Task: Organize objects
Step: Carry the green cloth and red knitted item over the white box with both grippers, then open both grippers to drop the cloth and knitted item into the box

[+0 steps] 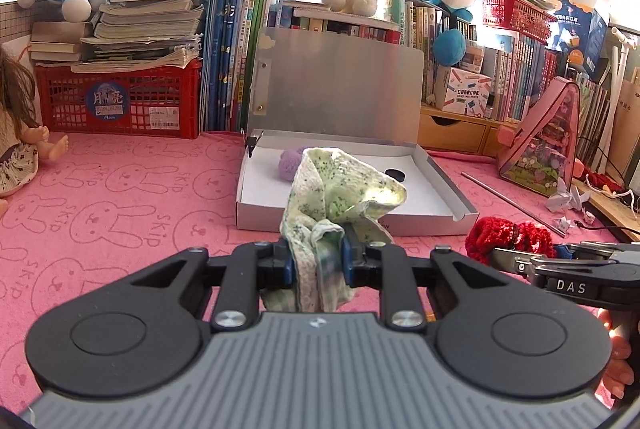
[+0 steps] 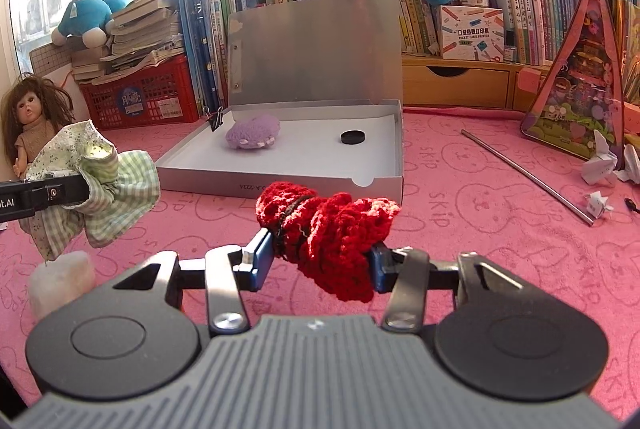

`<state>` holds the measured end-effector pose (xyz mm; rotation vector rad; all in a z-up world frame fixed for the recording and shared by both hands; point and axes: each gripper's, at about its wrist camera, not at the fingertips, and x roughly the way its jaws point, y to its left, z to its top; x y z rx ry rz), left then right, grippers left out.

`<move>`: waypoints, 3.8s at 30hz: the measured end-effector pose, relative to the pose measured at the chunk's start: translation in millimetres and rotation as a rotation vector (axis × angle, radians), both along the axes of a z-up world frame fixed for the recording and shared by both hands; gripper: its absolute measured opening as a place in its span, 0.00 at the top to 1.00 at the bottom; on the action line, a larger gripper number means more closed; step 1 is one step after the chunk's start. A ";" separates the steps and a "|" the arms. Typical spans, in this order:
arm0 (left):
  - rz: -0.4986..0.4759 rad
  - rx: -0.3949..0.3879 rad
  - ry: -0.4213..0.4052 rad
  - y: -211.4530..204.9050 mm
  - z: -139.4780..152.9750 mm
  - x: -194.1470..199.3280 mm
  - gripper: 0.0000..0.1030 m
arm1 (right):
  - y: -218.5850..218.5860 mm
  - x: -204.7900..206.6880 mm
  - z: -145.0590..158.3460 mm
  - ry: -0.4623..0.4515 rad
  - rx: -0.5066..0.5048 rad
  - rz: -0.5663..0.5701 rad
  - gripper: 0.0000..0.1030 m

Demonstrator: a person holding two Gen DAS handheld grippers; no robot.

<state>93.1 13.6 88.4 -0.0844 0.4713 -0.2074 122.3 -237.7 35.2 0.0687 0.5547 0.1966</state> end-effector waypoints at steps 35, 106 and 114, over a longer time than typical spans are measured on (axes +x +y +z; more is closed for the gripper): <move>0.012 0.026 0.128 -19.8 -6.1 170.3 0.75 | -15.6 134.1 2.8 0.073 0.052 -0.110 0.50; -0.036 0.127 0.092 -32.2 3.7 166.2 0.22 | -5.8 136.0 24.9 0.027 -0.003 0.042 0.18; -0.091 0.124 0.030 -29.9 7.6 97.9 0.21 | -8.9 73.0 31.0 -0.035 -0.008 0.075 0.17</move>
